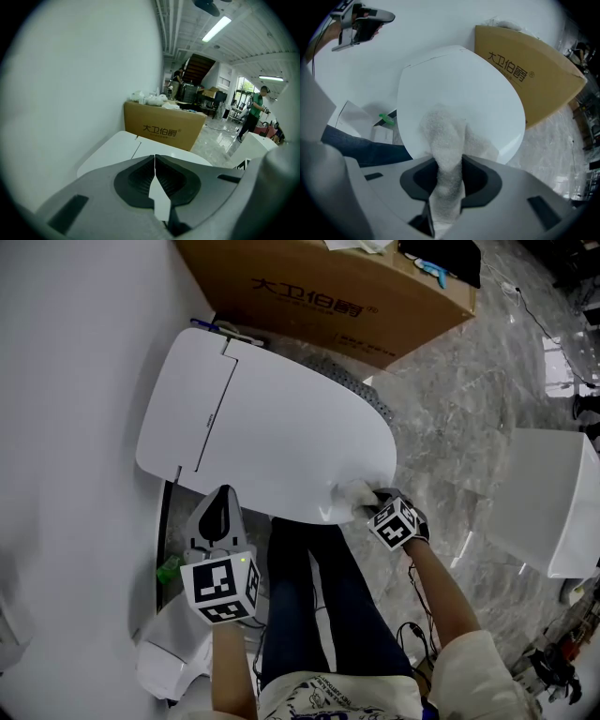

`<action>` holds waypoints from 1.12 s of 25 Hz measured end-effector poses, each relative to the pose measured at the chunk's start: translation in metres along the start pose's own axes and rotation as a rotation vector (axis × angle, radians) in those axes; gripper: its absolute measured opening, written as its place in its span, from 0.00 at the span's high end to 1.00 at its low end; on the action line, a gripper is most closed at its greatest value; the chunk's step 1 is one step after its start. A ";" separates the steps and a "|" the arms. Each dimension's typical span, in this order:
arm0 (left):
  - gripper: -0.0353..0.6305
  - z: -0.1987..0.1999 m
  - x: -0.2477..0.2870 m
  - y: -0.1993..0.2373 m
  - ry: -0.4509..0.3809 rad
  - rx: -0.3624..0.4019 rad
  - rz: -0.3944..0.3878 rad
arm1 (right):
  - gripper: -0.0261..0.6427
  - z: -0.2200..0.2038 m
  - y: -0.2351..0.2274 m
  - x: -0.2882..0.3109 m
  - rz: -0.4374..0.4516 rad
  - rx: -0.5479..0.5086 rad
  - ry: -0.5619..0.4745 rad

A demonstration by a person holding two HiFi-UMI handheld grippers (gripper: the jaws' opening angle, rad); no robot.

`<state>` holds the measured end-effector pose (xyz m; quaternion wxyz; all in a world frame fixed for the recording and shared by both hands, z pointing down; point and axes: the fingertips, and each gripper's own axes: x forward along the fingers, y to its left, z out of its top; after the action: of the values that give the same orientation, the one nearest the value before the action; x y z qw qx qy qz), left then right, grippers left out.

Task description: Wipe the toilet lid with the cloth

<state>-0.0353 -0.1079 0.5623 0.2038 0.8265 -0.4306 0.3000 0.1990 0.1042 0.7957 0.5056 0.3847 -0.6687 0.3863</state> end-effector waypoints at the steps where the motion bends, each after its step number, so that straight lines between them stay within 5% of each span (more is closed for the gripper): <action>1: 0.93 0.001 0.001 -0.002 0.000 0.002 -0.002 | 0.80 -0.002 -0.004 -0.001 -0.004 0.015 -0.002; 16: 0.93 0.002 0.002 -0.008 0.005 0.008 -0.002 | 0.80 -0.014 -0.030 -0.010 -0.043 0.253 -0.021; 22: 0.93 0.012 -0.003 -0.002 -0.011 0.001 0.019 | 0.80 -0.011 -0.048 -0.027 -0.055 0.436 -0.078; 28: 0.93 0.044 -0.016 0.002 -0.055 -0.015 0.037 | 0.80 0.019 -0.066 -0.088 -0.073 0.509 -0.213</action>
<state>-0.0300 -0.1251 0.5191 0.1926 0.8247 -0.4536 0.2774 0.2685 0.0712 0.7144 0.3333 0.5617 -0.5850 0.4808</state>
